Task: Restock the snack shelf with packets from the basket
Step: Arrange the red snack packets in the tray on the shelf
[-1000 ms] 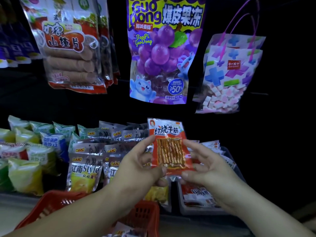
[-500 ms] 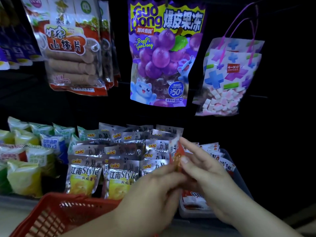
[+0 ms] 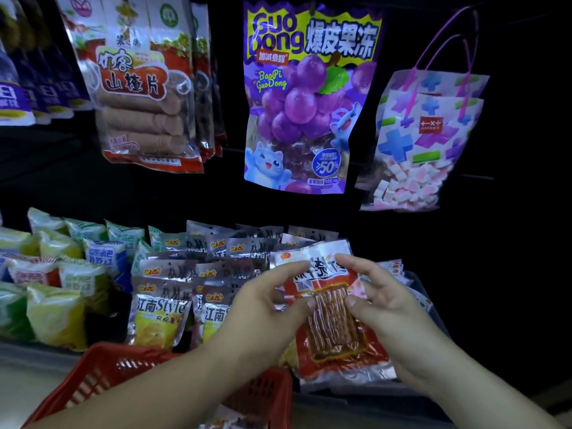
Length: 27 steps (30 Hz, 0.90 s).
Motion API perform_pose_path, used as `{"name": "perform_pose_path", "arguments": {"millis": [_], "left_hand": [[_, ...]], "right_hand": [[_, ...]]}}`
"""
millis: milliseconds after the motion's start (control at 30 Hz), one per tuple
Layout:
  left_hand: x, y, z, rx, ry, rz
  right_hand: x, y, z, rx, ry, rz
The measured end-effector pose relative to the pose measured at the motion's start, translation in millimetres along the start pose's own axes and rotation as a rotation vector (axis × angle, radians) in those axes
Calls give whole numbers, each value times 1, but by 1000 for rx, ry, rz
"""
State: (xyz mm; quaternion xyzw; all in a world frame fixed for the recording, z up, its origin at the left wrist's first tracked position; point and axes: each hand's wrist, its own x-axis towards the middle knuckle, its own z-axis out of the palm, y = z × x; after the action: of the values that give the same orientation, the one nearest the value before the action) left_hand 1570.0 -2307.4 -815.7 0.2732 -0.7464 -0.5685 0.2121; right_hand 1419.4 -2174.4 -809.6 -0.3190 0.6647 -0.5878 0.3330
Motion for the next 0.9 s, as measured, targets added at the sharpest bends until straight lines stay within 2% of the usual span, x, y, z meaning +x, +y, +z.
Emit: {"name": "perform_pose_path", "arguments": {"millis": [133,233,300,367,433,500,600,667,733,800,833,900], "left_hand": [[3,-3,1,-16,75,-17],[4,-5,0,55,99,-25],[1,-3,1,223,114,33],[-2,0,7,257,118,118],[-7,6,17,155,57,121],[-9,10,23,40,11,61],[-4,13,20,-51,26,43],[-2,14,17,-96,-10,8],[1,15,19,-116,-73,-15],[6,14,24,-163,-128,-41],[9,11,27,-182,-139,-54],[16,5,35,-211,-149,-86]], "right_hand": [[3,5,2,-11,-2,-9],[2,5,6,-72,93,-41],[1,4,10,-159,163,-74],[2,5,12,-180,200,-81],[2,1,13,-106,130,-63],[0,-5,12,19,-20,-18],[-3,-12,5,102,-133,17],[0,-6,0,5,-18,-32],[4,4,-9,-252,165,-132],[8,8,-18,-465,200,-163],[10,10,-23,-460,183,-138],[11,9,-32,-300,150,-59]]}}
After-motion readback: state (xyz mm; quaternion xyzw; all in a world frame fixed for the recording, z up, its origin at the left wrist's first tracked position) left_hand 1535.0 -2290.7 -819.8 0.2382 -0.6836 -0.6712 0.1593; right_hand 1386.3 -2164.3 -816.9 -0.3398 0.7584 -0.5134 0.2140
